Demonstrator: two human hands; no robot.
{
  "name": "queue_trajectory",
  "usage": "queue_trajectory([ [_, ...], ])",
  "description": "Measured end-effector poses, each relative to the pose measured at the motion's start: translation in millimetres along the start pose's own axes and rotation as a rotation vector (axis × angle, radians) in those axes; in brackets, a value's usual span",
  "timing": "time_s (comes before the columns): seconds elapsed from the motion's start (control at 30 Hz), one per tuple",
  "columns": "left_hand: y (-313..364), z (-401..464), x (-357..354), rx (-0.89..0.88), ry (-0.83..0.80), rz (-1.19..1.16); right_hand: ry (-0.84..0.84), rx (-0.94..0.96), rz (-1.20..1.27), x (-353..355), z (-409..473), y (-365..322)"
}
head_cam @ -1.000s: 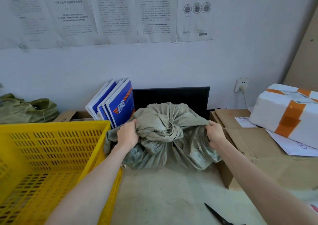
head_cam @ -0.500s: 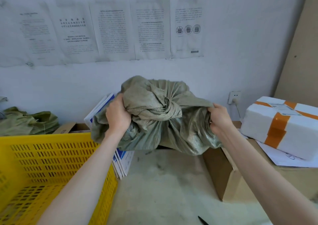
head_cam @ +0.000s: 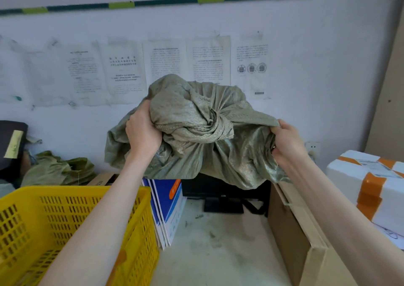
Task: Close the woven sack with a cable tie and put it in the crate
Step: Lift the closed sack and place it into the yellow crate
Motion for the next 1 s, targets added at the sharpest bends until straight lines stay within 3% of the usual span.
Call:
queue_trajectory([
  [0.43, -66, 22, 88, -0.099, 0.202, -0.097, -0.023, 0.136, 0.023, -114, -44, -18],
  [0.7, -163, 0, 183, -0.185, 0.21, -0.223, -0.014, 0.201, 0.012, -234, -118, 15],
  [1.0, -235, -34, 287, -0.112, 0.158, -0.216, 0.016, 0.127, -0.05, -333, -197, 27],
])
Point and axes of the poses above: each hand's wrist, its own z-axis towards the middle knuckle, its own x-axis out of the back of the hand, y = z × x, the point moved 7 cm from there along z, towards the middle knuckle, and after that the axes turned 11 degrees about -y, right-handed, at the moved point
